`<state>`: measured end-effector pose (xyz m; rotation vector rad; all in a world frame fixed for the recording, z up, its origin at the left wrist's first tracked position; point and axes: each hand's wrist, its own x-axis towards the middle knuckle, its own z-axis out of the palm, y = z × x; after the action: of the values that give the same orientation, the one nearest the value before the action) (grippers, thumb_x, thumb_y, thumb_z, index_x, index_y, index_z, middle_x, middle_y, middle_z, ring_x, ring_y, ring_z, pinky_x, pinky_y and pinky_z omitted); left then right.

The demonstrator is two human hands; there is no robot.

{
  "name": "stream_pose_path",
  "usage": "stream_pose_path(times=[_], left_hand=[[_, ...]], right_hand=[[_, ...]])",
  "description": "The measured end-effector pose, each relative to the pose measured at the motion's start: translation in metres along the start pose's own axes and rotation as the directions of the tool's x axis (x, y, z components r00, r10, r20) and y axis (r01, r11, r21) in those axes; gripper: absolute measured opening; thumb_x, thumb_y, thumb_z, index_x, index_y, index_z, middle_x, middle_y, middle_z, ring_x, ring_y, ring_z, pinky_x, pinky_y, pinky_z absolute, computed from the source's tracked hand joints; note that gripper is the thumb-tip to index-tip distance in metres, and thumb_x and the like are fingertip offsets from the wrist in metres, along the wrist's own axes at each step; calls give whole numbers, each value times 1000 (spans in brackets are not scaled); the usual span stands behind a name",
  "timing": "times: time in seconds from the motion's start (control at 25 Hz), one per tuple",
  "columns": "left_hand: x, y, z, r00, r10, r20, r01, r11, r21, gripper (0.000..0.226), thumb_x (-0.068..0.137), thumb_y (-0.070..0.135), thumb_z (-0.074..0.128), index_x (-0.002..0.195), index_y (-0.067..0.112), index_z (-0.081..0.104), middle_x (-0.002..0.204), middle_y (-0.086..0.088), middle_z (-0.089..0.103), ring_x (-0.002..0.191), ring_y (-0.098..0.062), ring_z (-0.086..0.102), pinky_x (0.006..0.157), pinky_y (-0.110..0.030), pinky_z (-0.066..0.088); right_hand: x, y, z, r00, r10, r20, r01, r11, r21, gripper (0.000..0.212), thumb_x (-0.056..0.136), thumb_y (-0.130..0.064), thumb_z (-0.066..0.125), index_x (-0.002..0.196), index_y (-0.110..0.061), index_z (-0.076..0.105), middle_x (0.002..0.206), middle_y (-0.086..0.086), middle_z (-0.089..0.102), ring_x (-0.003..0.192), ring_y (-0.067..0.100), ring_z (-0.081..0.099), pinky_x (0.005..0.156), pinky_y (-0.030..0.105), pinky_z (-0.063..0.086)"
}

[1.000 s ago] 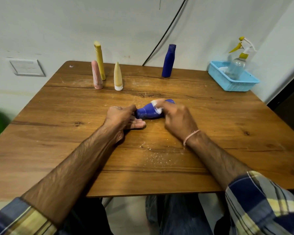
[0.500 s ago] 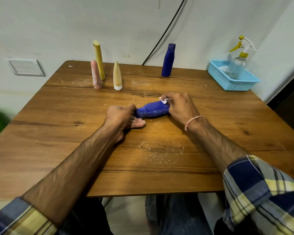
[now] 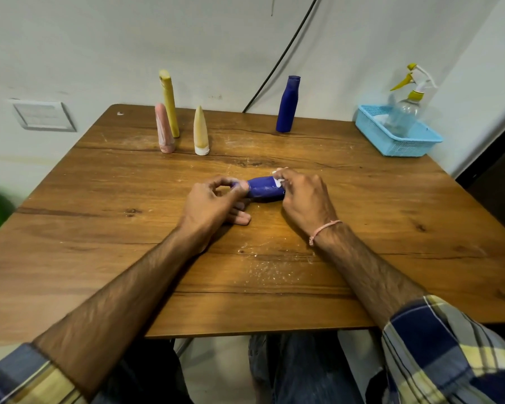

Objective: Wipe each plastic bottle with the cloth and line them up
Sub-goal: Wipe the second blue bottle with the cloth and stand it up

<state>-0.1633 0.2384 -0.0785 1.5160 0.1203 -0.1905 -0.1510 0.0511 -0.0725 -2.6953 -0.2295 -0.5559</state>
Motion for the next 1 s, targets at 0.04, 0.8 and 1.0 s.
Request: stream_pose_path(times=[0.04,0.8,1.0], left_hand=[[-2,-2,-2,999,42,25,-43,997,60,35,92,9,70,125,15,61,84,-16,77,75,-28,77,72,-40,65],[0,-9,-4,895,443,57,-386,703,598,51,89,18,76,137,20,61,103,3,73,74,-1,69,64,-14,59],[-3,-8,-3,898,434,69,-400,742,538,41,89,22,76,129,17,67,79,7,73,64,-1,71,56,-14,57]], right_hand=[[2,0,-1,1000,-5,0,5,1000,14,36,96,-2,50,128,-14,61,111,10,71,95,18,66,85,35,58],[-23,22,-13,996,27,-82,-24,999,34,40,94,4,53,129,-13,61,120,10,69,81,6,65,73,3,47],[-32,27,-10,974,-209,-85,213,976,41,48,87,11,54,130,-10,61,128,11,65,117,18,63,102,31,50]])
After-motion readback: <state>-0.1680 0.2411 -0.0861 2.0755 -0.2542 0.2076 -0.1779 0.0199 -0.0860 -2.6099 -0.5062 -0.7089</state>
